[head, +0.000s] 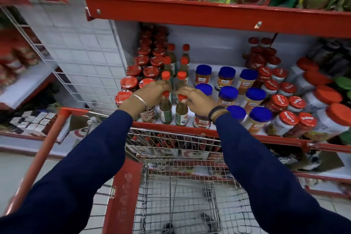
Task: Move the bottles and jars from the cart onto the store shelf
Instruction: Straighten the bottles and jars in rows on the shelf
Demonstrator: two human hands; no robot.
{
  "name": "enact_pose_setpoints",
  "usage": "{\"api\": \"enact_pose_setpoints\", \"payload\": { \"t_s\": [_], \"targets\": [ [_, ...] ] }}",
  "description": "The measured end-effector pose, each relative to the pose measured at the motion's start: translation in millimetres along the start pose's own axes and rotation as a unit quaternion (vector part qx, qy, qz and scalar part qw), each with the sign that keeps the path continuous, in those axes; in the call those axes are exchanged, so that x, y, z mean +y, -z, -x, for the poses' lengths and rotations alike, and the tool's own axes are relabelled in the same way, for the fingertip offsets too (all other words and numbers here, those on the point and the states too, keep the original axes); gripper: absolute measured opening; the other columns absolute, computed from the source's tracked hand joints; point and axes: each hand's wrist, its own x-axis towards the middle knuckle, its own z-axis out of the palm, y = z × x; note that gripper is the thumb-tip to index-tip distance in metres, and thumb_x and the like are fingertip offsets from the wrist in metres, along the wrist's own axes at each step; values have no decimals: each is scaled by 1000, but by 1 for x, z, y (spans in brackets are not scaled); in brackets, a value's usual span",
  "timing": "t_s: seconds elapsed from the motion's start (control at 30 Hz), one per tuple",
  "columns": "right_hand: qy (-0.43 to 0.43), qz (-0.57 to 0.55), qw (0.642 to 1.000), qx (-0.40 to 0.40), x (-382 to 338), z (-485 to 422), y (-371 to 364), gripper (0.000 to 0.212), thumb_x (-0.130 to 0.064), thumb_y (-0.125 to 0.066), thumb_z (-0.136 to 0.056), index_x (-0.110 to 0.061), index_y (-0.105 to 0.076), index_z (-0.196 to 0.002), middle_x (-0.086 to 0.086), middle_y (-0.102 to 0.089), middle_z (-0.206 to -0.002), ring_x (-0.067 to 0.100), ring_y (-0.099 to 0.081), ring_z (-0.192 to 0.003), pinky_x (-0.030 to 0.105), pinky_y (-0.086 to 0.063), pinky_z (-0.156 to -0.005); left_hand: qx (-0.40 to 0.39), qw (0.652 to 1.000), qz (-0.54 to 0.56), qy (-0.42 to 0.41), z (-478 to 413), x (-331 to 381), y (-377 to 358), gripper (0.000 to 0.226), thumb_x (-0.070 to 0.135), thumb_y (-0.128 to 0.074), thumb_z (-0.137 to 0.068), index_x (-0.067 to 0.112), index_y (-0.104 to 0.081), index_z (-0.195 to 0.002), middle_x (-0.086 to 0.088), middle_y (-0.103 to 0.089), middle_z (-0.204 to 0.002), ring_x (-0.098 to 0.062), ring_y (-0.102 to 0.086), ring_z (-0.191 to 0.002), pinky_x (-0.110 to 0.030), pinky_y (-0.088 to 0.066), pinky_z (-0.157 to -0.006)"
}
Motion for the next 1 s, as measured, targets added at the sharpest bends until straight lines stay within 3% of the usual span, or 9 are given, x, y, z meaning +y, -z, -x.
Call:
{"api": "enact_pose_setpoints", "payload": {
  "t_s": [0.4, 0.53, 0.67, 0.8, 0.9, 1.0],
  "targets": [
    [-36, 13, 994, 104, 0, 0, -6, 33, -13, -61, -84, -12, -58, -117, 10, -60, -121, 28, -55, -109, 44, -48, -92, 34, 997, 12, 64, 4, 13, -3, 38, 11, -61, -84, 1, -53, -120, -22, -53, -125, -39, -54, -110, -43, -47, -89],
    [-55, -27, 991, 121, 1, 1, -9, 39, -18, -65, -81, -11, -56, -119, 11, -60, -120, 27, -57, -107, 43, -50, -91, 48, 993, 50, 93, 5, 16, -8, 38, 14, -62, -84, 3, -53, -119, -23, -52, -124, -41, -54, -108, -46, -48, -89],
    [-119, -147, 973, 134, 3, 4, -25, 57, -11, -70, -77, -9, -46, -129, 14, -59, -125, 26, -58, -110, 38, -49, -96, 104, 953, 214, 186, 12, 19, -28, 47, 12, -68, -80, 2, -47, -121, -23, -56, -121, -35, -54, -110, -40, -44, -94],
    [-183, -232, 942, 161, 3, 5, -41, 39, -11, -70, -77, -6, -55, -113, 15, -66, -112, 27, -61, -104, 40, -49, -95, 116, 894, 353, 249, 18, 17, -52, 39, 11, -70, -77, 2, -53, -112, -20, -66, -111, -33, -61, -104, -47, -49, -95],
    [-208, -262, 925, 178, 2, 2, -48, 31, -12, -70, -77, -6, -59, -106, 15, -68, -108, 28, -63, -102, 40, -50, -93, 127, 889, 366, 245, 19, 14, -55, 32, 11, -71, -76, 2, -59, -104, -18, -69, -105, -32, -63, -98, -45, -51, -91],
    [-210, -258, 923, 195, 4, 0, -53, 24, -12, -71, -76, -6, -62, -97, 14, -71, -102, 27, -65, -95, 45, -52, -91, 132, 907, 329, 226, 20, 12, -53, 28, 16, -74, -73, 3, -62, -96, -19, -71, -98, -33, -65, -92, -46, -53, -86]
  ]
}}
